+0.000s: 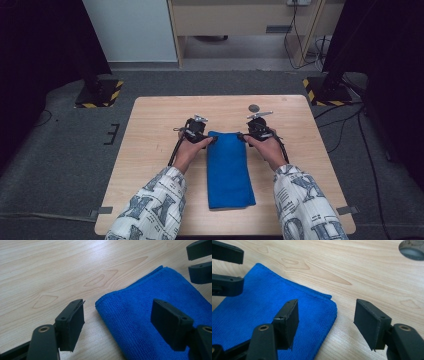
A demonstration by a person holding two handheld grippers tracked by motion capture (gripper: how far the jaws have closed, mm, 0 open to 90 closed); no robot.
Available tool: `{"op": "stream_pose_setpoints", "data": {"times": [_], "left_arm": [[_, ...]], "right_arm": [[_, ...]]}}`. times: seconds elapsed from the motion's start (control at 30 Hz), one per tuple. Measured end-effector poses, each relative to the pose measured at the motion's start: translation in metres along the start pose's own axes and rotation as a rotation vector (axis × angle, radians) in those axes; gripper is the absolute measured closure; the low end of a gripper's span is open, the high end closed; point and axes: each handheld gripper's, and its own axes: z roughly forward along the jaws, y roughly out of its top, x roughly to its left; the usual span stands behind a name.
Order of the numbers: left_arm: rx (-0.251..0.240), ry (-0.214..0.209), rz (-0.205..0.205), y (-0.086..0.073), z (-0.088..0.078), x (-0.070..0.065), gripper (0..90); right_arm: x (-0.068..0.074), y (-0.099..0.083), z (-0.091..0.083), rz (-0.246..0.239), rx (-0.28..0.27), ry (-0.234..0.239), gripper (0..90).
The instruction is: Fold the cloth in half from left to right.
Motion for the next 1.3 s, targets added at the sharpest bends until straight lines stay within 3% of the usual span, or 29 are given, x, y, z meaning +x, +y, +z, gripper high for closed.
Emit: {"op": "stream_pose_setpoints", "data": {"times": [0.23, 0.57, 0.87, 1.0, 1.1, 1.2, 1.3], "left_arm": [[0.034, 0.025, -0.017, -0.004, 0.007, 0.005, 32.6], [0.052, 0.024, -0.021, -0.008, 0.014, 0.008, 36.2], [0.039, 0.023, -0.025, -0.008, 0.017, 0.008, 41.6], [0.047, 0.021, -0.002, -0.008, 0.017, 0.006, 45.5], [0.060, 0.012, 0.003, -0.007, 0.016, 0.003, 54.2], [0.069, 0.018, 0.050, -0.007, 0.017, -0.002, 62.3], [0.069, 0.003, 0.039, -0.007, 0.017, -0.004, 71.2]], "right_arm": [[0.005, 0.003, 0.013, -0.005, 0.033, -0.001, 36.6], [0.015, 0.010, 0.029, -0.020, 0.097, -0.023, 38.7], [0.011, 0.008, 0.033, -0.019, 0.100, -0.024, 43.5], [0.012, 0.007, 0.032, -0.054, 0.103, -0.014, 51.5], [0.016, 0.005, 0.031, -0.080, 0.099, 0.002, 62.5], [0.020, 0.005, 0.030, -0.125, 0.106, 0.020, 77.0], [0.023, 0.004, 0.029, -0.138, 0.109, 0.030, 84.9]]}}
